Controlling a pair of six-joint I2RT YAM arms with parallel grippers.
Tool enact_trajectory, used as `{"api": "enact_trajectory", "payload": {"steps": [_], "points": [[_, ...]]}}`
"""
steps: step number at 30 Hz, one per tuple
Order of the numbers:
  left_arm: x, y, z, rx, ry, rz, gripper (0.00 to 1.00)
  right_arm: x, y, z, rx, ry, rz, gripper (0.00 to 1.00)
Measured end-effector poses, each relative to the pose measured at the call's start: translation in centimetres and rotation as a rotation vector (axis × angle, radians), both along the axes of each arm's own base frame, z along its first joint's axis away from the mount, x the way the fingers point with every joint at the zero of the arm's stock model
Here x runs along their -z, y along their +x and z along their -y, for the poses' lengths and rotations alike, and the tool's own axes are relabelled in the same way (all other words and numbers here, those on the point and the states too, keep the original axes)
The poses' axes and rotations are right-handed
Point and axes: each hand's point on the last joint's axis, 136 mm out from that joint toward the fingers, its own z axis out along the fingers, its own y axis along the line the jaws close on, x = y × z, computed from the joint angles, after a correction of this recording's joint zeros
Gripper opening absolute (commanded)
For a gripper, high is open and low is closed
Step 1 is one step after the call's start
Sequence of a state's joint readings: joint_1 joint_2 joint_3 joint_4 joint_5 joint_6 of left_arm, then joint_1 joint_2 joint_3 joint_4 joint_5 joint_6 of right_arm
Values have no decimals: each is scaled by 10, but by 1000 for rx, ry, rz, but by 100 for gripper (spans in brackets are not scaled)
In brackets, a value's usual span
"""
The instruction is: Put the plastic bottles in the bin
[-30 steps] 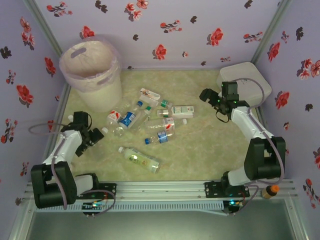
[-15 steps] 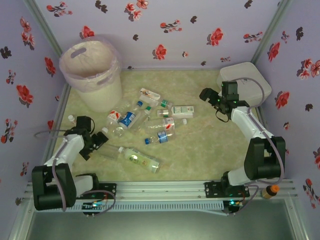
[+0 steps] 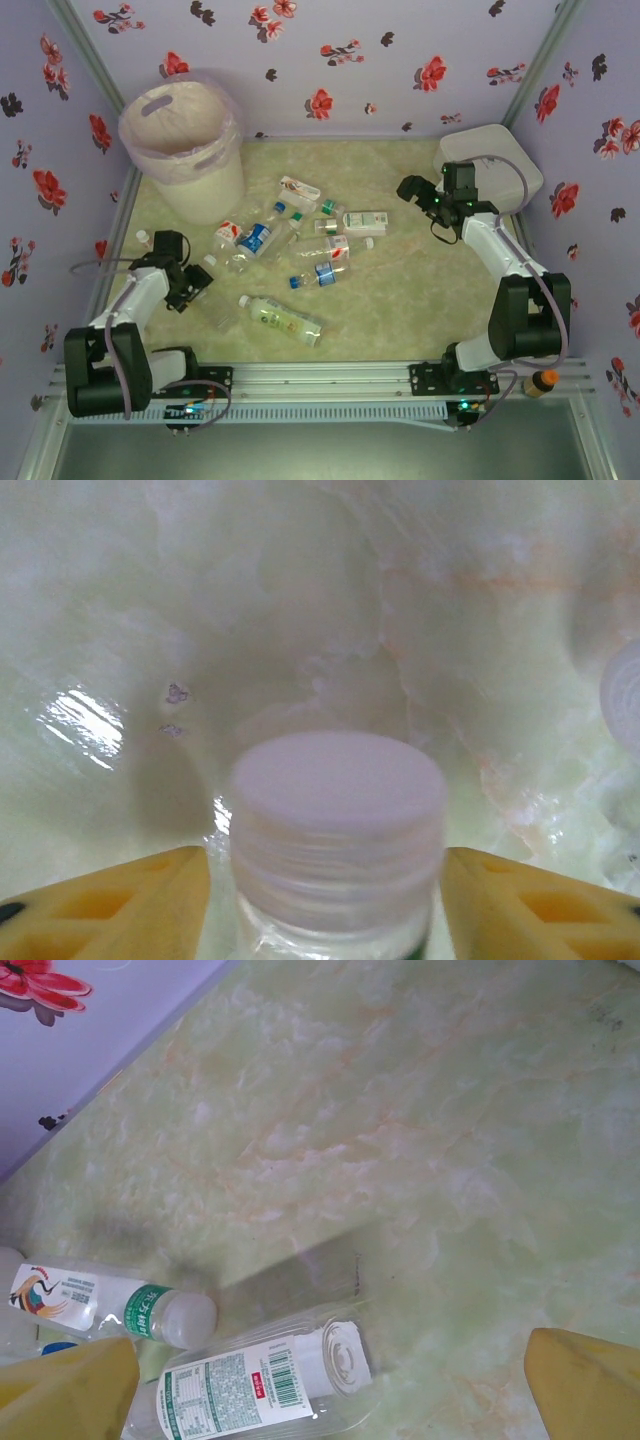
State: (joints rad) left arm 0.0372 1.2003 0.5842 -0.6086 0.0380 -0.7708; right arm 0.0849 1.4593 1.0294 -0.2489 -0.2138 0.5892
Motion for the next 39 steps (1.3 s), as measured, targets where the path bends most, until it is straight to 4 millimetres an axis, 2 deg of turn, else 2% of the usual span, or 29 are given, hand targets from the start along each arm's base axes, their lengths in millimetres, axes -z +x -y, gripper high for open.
{"api": "enact_trajectory", "payload": {"steps": [2,8,13,17,20,24,27,31,33,36,39], "points": [[3,2,0,2,0,-5,67,0,0,0,1,5,1,99],[2,13,0,2,0,34,52,-1,-1,-1,2,7,1,99],[-1,14,0,14,4,48,40,-5,-6,0,4,11,13,99],[-13,14,0,31,14,67,32,-11,-9,0,7,14,24,99],[-33,22,-2,51,33,94,25,-17,-12,1,10,12,37,99],[-87,39,-15,105,132,169,12,-21,-13,2,17,18,44,100],[-150,56,-29,146,238,257,0,-21,-13,1,17,22,43,99],[-247,74,-35,189,331,435,0,-20,-14,1,19,24,38,100],[-286,78,-35,201,355,519,0,-21,-14,1,25,31,37,99],[-335,84,-31,223,369,619,0,-24,-13,0,31,44,41,99],[-376,100,-25,256,374,707,0,-30,-14,-1,35,60,51,97]]}}
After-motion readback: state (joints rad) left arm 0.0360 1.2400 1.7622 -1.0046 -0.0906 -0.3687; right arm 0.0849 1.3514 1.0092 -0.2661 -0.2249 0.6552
